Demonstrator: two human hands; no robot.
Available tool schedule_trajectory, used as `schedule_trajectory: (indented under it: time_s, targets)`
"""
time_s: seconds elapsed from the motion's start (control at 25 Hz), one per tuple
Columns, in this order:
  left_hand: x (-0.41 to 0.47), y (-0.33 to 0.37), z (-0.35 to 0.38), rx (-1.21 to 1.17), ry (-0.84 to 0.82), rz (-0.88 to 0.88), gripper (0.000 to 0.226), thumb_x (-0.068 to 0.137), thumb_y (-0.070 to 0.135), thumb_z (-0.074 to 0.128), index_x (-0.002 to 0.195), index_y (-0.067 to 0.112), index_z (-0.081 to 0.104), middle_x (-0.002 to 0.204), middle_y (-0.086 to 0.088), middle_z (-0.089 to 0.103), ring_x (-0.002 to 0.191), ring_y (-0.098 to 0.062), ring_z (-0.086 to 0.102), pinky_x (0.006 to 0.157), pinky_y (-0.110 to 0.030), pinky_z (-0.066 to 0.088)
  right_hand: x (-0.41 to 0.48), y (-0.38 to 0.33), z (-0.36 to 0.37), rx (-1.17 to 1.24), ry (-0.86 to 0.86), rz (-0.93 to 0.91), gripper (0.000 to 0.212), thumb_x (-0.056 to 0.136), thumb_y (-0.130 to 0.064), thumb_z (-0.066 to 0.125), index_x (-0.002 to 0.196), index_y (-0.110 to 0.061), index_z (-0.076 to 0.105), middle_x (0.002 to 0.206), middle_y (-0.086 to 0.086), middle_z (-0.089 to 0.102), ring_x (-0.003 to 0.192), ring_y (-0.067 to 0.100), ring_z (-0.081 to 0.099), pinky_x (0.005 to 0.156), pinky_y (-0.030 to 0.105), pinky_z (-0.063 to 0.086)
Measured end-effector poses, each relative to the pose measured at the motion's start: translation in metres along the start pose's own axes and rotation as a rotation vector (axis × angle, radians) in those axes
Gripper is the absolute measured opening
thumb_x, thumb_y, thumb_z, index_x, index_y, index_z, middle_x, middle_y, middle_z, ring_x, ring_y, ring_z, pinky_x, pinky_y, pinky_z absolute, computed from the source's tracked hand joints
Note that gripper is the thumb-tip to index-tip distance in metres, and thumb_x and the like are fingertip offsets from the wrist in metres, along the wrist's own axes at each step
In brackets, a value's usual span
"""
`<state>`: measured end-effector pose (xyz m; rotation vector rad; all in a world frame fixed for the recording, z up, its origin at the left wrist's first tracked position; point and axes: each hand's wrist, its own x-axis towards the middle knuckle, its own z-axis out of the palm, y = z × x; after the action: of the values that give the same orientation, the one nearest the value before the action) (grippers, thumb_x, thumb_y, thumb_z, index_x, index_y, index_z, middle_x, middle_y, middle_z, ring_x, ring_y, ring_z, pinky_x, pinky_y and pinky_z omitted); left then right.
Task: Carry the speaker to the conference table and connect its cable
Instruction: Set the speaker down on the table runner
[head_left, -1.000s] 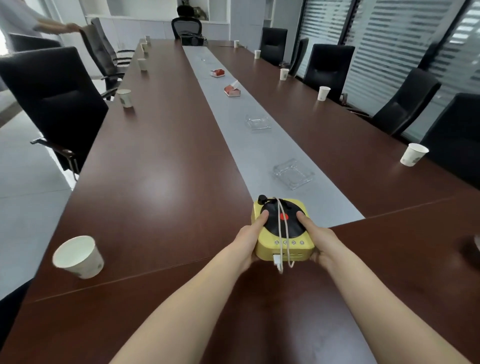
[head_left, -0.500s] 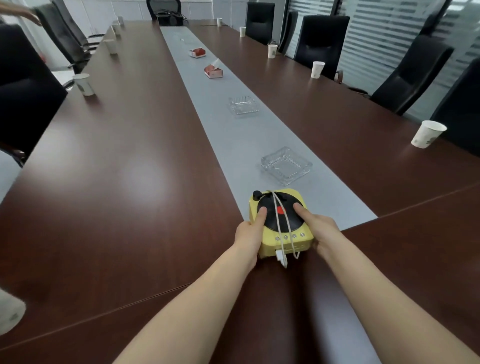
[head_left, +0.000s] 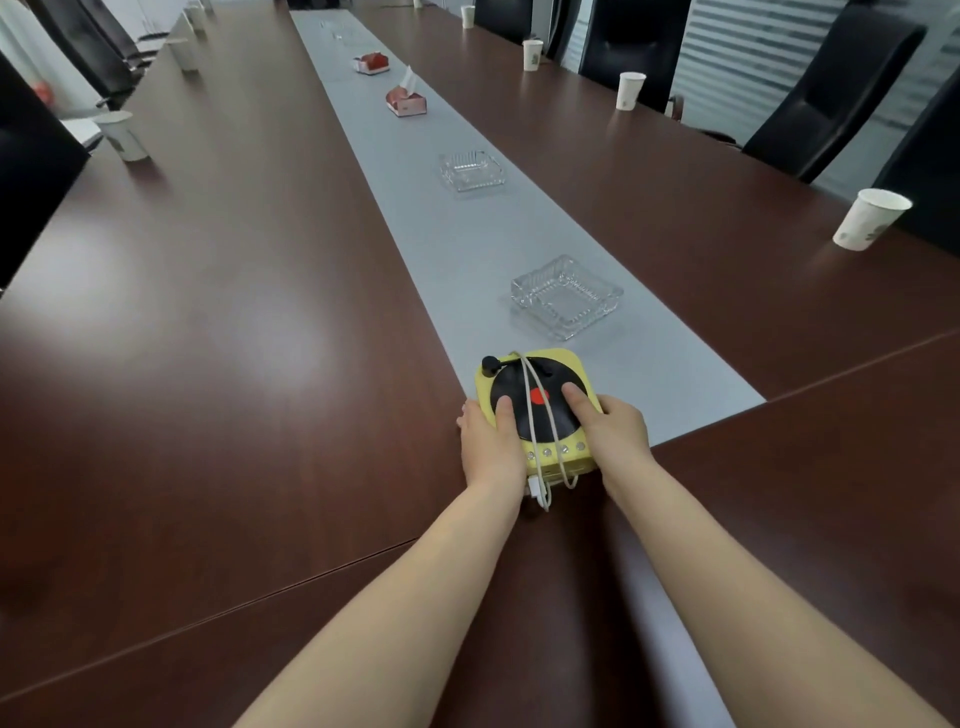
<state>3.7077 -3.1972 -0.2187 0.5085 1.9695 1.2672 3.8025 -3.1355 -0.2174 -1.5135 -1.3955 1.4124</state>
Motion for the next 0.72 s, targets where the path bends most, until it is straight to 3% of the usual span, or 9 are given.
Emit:
schedule_trajectory:
  time_s: [0.12,0.2,0.36,0.48,0.6,0.72]
  targets:
    - [-0.001,0.004,0.001,0.088,-0.021,0.004,0.062,0.100,0.039,0.026,0.151,0.012,0.004,0.161,-0.008,0.006,0.148,-0.024,0.007,0.118,-0.041,0.017,0.000,0.001,0.000,-0.050,0.025,-0.083,0.027,0.088,-0.038,0.059,0.095,-0.012,0.061,0.085,-0.001,0.061,0.080,0.017,0.059,0.060,0.022,0.042]
    - [-0.001,0.007,0.000,0.132,-0.043,-0.008,0.062,0.100,0.040,0.023,0.151,0.013,0.001,0.161,-0.008,0.004,0.148,-0.026,0.006,0.118,-0.042,0.016,-0.001,-0.002,0.001,-0.126,0.049,-0.113,0.037,0.089,-0.041,0.057,0.111,-0.011,0.057,0.097,-0.002,0.059,0.088,0.015,0.056,0.063,0.020,0.041]
    - [-0.001,0.017,-0.011,0.135,-0.137,-0.078,0.064,0.099,0.046,0.020,0.151,0.014,0.001,0.161,-0.009,0.004,0.148,-0.026,0.006,0.118,-0.042,0.011,0.000,-0.011,-0.001,-0.379,0.012,-0.102,0.048,0.092,-0.048,0.046,0.114,-0.006,0.054,0.098,0.005,0.059,0.077,0.017,0.055,0.072,0.029,0.037]
    - [-0.003,0.026,-0.022,0.087,-0.153,-0.087,0.063,0.099,0.046,0.021,0.151,0.017,0.002,0.159,-0.009,0.017,0.145,-0.030,0.019,0.116,-0.041,0.017,0.003,-0.017,-0.009,-0.484,-0.015,-0.039,0.052,0.095,-0.053,0.030,0.106,-0.007,0.052,0.104,0.012,0.058,0.089,0.026,0.053,0.074,0.031,0.035]
    - [-0.010,0.029,-0.030,0.089,-0.131,-0.047,0.062,0.099,0.044,0.024,0.152,0.017,0.005,0.158,-0.008,0.021,0.144,-0.029,0.022,0.114,-0.039,0.021,0.000,-0.019,-0.014,-0.351,0.017,0.003,0.065,0.096,-0.053,0.020,0.110,-0.003,0.059,0.109,0.015,0.062,0.097,0.029,0.056,0.087,0.036,0.045]
    - [-0.014,0.018,-0.029,0.191,-0.166,-0.022,0.066,0.098,0.046,0.025,0.151,0.011,0.008,0.157,-0.010,0.022,0.144,-0.028,0.023,0.113,-0.038,0.022,-0.008,-0.014,-0.013,-0.121,0.036,0.066,0.063,0.096,-0.053,0.019,0.125,-0.011,0.056,0.124,0.008,0.060,0.117,0.029,0.055,0.102,0.039,0.043]
